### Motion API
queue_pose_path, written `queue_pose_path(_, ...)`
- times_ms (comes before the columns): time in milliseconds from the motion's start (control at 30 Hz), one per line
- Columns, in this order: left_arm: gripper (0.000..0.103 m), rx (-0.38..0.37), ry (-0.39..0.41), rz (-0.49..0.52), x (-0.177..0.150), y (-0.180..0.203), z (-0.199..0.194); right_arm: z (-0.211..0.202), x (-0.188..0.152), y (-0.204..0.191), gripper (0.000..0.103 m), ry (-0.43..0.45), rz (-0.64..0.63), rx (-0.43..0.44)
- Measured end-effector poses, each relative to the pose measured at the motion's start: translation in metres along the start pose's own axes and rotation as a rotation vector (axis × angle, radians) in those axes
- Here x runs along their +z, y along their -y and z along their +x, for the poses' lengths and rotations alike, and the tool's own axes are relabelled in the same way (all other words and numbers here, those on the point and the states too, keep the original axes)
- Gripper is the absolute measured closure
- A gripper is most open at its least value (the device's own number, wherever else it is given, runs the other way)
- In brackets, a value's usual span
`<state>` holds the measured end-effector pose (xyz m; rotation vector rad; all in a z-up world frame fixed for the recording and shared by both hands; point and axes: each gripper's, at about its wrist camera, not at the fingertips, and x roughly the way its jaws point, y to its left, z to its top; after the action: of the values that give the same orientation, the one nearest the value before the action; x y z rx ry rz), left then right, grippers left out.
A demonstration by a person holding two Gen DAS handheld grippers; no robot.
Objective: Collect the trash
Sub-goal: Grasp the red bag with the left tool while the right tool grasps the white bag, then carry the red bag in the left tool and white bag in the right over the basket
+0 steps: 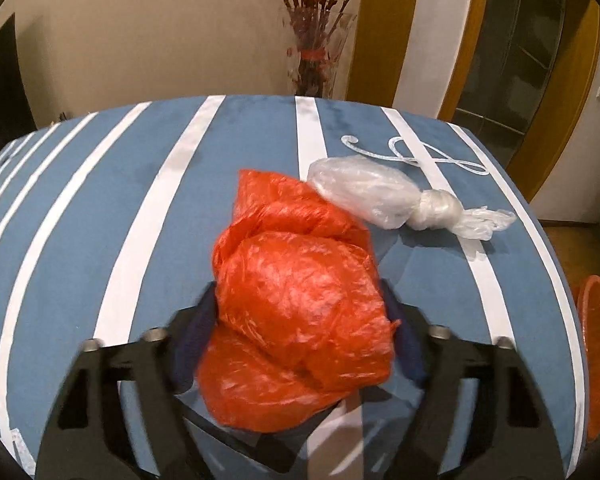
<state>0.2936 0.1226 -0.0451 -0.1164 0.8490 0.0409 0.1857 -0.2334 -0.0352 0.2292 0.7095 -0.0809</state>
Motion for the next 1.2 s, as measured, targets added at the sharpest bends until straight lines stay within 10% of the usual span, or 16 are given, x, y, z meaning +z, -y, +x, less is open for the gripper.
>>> queue_pose_path(133,0.055,-0.008,0.026,-0.001,-0.004,-0.014,-0.008,0.006,0.001,-0.025,0.020,-0.005,-0.037,0.032)
queue_pose_path(633,0.056,0.055,0.142,-0.115,-0.007,-0.100,-0.056,0.068,0.042,-0.179,0.020,-0.004,-0.232,0.235)
queue_pose_path(1200,0.056,0.029,0.132,-0.143,-0.003,-0.109,-0.043,0.166,0.051,-0.247,0.065,-0.221,-0.337,0.238)
